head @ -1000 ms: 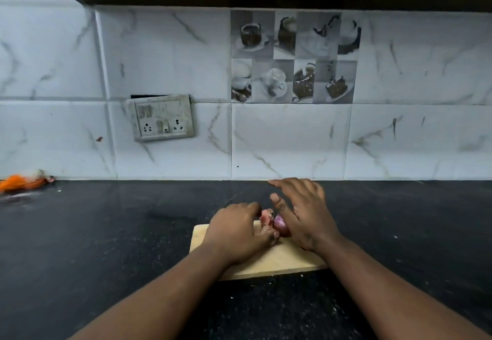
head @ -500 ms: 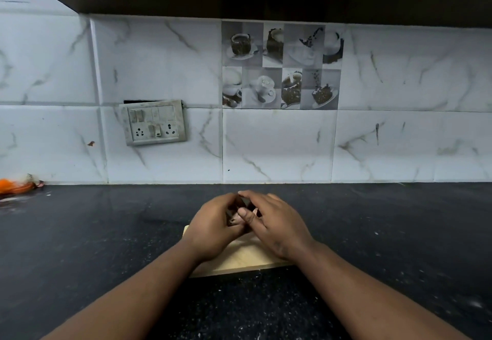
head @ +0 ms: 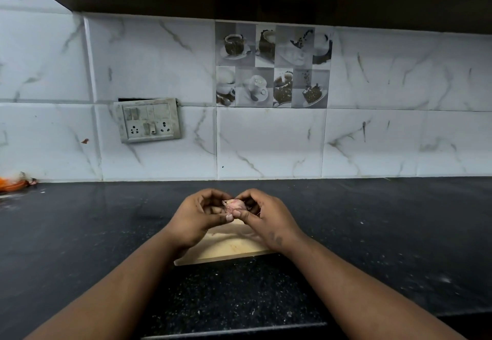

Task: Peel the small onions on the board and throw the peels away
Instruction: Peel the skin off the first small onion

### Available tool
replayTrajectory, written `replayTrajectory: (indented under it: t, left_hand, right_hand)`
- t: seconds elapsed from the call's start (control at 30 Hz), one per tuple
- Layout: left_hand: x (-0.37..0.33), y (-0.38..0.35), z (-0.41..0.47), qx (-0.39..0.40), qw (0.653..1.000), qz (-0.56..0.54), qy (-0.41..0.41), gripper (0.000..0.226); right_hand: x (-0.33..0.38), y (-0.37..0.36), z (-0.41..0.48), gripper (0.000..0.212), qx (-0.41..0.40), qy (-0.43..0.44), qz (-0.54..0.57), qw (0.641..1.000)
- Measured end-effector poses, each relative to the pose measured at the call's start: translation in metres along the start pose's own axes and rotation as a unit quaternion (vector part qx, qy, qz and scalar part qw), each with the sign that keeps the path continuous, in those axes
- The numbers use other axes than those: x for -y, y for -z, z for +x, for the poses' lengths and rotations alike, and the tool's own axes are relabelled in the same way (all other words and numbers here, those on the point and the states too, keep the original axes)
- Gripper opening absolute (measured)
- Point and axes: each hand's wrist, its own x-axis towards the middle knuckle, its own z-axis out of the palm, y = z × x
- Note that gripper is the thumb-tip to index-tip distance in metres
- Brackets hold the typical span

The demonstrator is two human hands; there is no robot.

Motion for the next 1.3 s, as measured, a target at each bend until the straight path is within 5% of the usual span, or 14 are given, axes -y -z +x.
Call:
replayTrajectory:
  t: [0.33,1.3]
  left_hand:
    - [0.006,0.007,0.005,-0.019,0.998,0.044,0.027,0.011]
    - [0.0,-0.007,0.001,-0.146,0.92,0.361,-0.038,0.024]
  right_hand:
    - [-0.013,-0.002,-0.003,0.031,0.055,-0.014,0.007,0.998]
    - [-0.008,-0.021,0.001,0.028,0.013,0.024,-0.171,0.985]
